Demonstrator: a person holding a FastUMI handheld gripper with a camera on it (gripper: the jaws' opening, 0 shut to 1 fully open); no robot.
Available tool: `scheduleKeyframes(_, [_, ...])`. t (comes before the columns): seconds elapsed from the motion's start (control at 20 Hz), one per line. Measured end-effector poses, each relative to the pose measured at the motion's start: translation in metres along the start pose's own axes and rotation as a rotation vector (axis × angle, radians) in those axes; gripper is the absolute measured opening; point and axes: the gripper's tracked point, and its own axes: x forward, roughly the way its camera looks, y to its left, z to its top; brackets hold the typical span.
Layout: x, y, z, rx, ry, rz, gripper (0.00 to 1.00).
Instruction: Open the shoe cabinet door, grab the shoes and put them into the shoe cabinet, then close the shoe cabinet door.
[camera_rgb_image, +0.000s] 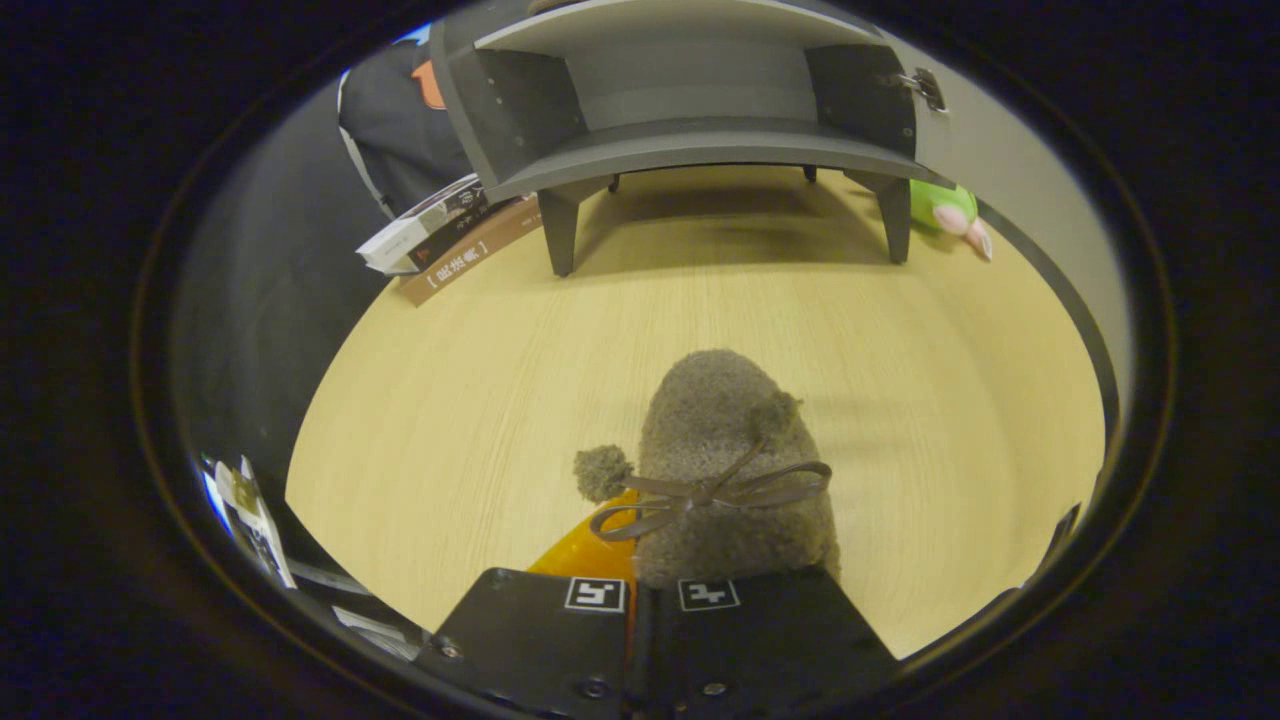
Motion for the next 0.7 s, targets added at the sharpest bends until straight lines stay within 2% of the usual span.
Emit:
scheduleKeyframes(0.2, [-0.013, -0.001, 0.010, -0.016, -0.028, 0.008, 0.05])
scheduleKeyframes(0.7, [-0.110, 0.006, 0.076, -0.121, -0.268, -0.055, 0.05])
